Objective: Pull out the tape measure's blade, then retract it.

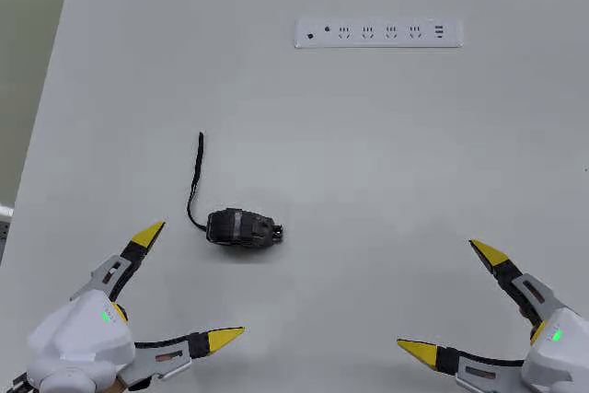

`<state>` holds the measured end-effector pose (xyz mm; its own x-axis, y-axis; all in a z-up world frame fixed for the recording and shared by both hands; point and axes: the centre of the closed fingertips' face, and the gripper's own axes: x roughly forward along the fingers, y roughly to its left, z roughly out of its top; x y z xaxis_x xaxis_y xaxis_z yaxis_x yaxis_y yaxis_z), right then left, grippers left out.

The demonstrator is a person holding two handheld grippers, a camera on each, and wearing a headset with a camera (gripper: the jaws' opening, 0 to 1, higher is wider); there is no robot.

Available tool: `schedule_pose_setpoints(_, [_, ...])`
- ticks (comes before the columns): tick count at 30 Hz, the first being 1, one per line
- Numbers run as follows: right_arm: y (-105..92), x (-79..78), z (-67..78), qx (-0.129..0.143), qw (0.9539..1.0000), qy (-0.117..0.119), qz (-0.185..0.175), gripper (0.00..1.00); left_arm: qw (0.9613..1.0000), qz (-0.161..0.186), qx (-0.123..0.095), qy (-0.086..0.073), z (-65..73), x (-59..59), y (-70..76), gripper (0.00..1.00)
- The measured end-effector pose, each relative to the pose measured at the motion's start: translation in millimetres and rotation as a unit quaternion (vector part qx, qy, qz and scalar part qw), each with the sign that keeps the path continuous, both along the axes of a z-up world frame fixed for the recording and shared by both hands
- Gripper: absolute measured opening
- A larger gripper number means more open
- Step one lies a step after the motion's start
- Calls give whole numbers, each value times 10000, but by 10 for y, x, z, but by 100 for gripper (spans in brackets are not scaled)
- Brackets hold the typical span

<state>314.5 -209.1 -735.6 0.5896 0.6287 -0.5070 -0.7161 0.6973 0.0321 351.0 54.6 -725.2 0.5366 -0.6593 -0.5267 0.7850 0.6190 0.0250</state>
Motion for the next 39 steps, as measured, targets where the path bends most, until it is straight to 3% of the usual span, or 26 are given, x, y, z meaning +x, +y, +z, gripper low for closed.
schedule_pose_setpoints(14, [-3,56,6,-58,9999,-3,124,95,9999,-112,93,-15,8,93,-13,100])
schedule_pose_setpoints(20, [37,151,-2,-86,9994,-7,325,94,9996,-267,117,18,-17,186,-57,98])
schedule_pose_setpoints(39, [294,362,-56,-154,9950,-30,983,82,9954,-878,336,167,-135,350,-155,82])
